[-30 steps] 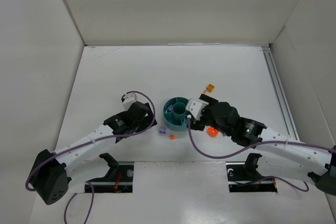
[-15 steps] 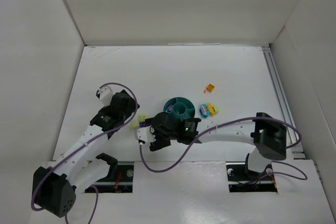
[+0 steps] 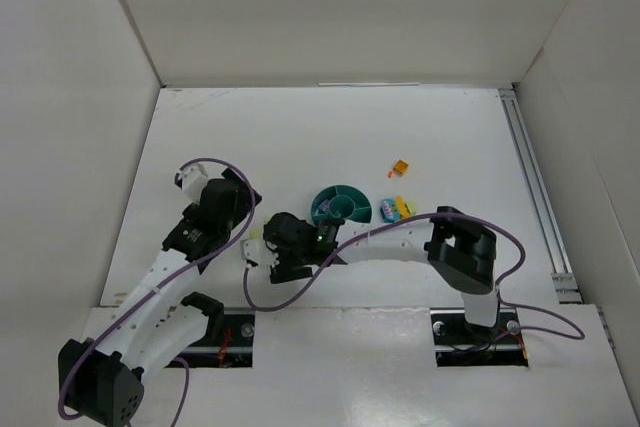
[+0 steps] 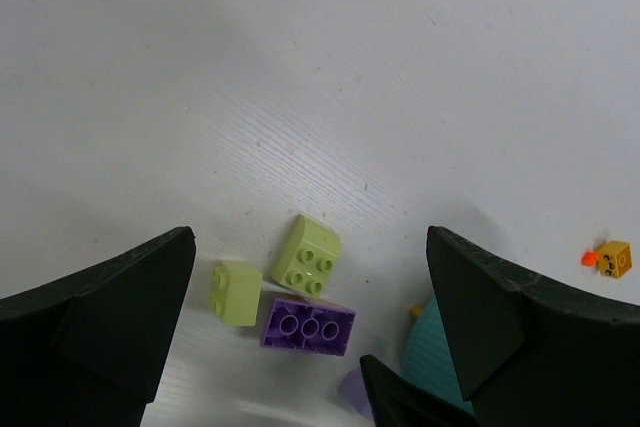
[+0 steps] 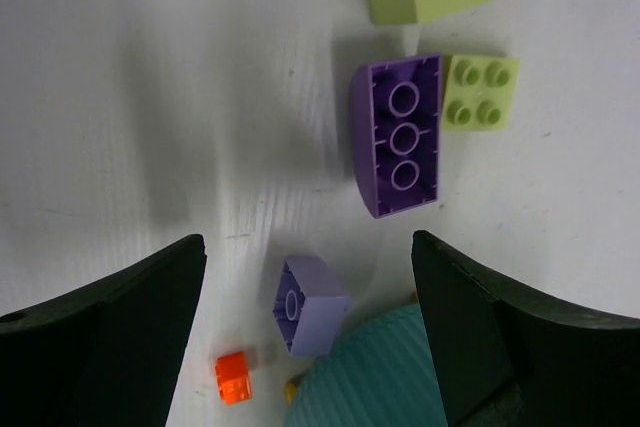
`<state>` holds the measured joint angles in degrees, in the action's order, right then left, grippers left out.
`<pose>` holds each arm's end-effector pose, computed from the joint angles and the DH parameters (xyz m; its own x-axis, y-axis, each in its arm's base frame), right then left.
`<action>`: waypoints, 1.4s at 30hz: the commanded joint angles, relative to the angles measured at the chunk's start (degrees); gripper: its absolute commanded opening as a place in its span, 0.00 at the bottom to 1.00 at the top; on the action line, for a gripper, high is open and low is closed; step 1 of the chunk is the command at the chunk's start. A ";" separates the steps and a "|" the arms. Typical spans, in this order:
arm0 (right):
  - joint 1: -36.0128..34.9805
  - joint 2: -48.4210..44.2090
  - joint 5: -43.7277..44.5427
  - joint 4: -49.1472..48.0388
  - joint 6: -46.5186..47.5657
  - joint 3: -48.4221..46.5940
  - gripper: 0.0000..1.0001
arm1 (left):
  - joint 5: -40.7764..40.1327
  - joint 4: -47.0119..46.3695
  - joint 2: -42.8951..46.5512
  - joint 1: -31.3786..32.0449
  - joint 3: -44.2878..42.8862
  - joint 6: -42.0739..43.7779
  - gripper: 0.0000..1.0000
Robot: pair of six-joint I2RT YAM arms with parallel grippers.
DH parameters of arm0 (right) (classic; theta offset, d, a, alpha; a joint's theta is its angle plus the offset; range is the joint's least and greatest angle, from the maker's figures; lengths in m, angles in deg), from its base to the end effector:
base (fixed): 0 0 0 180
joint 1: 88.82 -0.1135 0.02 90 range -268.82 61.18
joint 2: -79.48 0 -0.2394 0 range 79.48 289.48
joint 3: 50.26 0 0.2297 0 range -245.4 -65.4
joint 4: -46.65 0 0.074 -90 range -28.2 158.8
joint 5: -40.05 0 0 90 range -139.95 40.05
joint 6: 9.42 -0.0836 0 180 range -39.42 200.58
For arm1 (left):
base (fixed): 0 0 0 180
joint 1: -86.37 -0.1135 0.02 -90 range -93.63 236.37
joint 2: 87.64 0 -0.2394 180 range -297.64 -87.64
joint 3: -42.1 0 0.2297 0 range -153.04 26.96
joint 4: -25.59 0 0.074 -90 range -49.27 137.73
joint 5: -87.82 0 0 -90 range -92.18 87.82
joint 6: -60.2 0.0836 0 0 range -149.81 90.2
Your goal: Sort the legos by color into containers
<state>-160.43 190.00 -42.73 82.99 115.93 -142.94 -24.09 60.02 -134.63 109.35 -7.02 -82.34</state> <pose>0.1407 0.3899 0.1401 0.3226 -0.8491 -0.4184 -0.8969 -0.1330 -0.4217 0.2095 -0.0550 0.2161 -0.3562 -0.6489 -0.6724 -0.3468 0.7600 -0.5497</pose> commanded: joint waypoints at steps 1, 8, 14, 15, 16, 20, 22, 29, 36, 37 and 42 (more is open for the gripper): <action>3.05 0.49 -1.51 4.56 -3.45 -2.88 0.88 | -2.52 0.31 0.75 -0.22 0.67 -0.64 1.00; 4.20 1.01 -1.52 5.18 -3.36 -2.36 0.88 | -2.52 -0.22 0.22 -0.22 0.67 -0.64 1.00; 4.82 2.24 -1.51 5.79 -3.36 -2.36 0.86 | -1.99 0.84 -0.30 -0.22 -0.56 -1.34 1.00; 5.34 2.24 -1.51 5.79 -3.36 -1.66 0.85 | -1.99 1.36 -0.30 -0.22 -0.56 -1.34 1.00; 5.34 2.24 -2.12 5.79 -3.36 -1.65 0.82 | -1.99 1.37 -0.30 -0.22 -0.56 -1.34 1.00; 5.87 2.24 -4.84 5.79 -3.36 -1.12 0.73 | -1.99 1.37 -0.30 -0.22 -0.56 -1.34 1.00; 5.87 2.24 -4.85 5.79 -3.36 -1.12 0.70 | -1.99 1.37 -0.30 -0.22 -0.56 -1.34 1.00; 5.87 2.24 -4.85 5.79 -3.36 -0.60 0.50 | -1.99 1.89 -0.30 -0.22 -1.09 -1.34 1.00; 5.87 -0.29 -6.78 4.39 -3.19 -0.60 0.27 | -0.86 1.20 0.75 -0.22 -1.09 -0.82 1.00; 5.87 -1.70 -7.31 4.39 -2.49 -0.60 0.25 | -0.85 1.19 0.75 -0.22 -0.57 -0.03 1.00; 5.87 -6.71 -4.25 3.16 -1.96 -0.60 0.22 | 1.43 -0.65 0.75 -0.22 0.05 1.29 1.00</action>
<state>-154.84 189.39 -47.95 88.36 113.29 -143.12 -23.61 61.42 -134.71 109.35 -6.78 -82.43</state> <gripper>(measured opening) 0.338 0.997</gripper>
